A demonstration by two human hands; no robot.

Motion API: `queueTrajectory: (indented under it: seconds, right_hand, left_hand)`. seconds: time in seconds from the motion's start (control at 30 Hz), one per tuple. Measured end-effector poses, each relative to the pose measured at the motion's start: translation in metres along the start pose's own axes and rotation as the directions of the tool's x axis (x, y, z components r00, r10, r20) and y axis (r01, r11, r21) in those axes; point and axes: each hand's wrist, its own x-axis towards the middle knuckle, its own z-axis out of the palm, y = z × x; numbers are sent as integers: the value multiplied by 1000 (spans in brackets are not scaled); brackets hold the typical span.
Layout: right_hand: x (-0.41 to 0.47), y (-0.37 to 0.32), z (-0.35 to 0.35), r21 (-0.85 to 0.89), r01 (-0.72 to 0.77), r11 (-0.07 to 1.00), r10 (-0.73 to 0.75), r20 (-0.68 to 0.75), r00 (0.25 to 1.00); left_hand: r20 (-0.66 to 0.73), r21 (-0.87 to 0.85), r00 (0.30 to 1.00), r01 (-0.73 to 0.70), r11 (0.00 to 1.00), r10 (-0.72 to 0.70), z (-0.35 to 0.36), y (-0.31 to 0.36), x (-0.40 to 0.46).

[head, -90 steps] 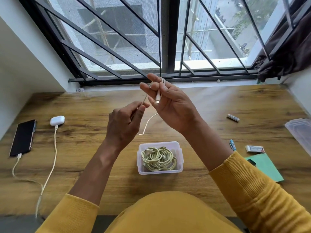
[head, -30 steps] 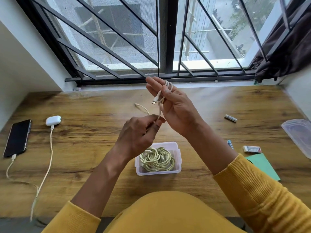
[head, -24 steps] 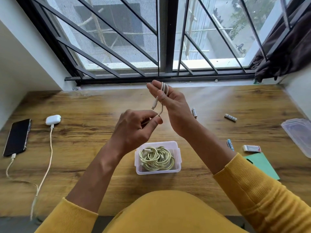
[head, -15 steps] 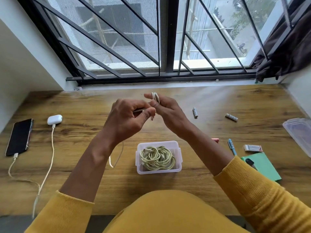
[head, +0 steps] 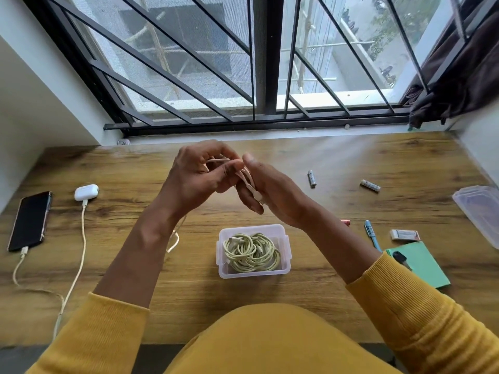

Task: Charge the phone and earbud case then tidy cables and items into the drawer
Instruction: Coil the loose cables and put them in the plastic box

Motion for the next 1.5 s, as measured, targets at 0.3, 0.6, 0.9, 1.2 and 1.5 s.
queueTrajectory:
  seconds: [0.3,0.6,0.9,1.2,1.5]
  right_hand:
    - [-3,-6,-10,178,76,981,-93,94,991]
    - [10,-25,-19,478,281,832,-185,-237,954]
    - [26,-27,-27,451,353,819,-115,-475,873]
    - [25,1,-9,-38,110,993,-116,-415,903]
    - [6,-2,-4,-62,20,998,-26,-96,995]
  left_hand:
    - [-73,-219,996,32,975,-49,2,-17,-1]
    - [-317,53,945,104,993,-83,49,-17,-22]
    - [-130,233,988,-54,971,86,56,4,-36]
    - [-82,324,972,-181,928,218,26,21,-21]
    - [-62,190,991,-105,976,119,-3,19,-9]
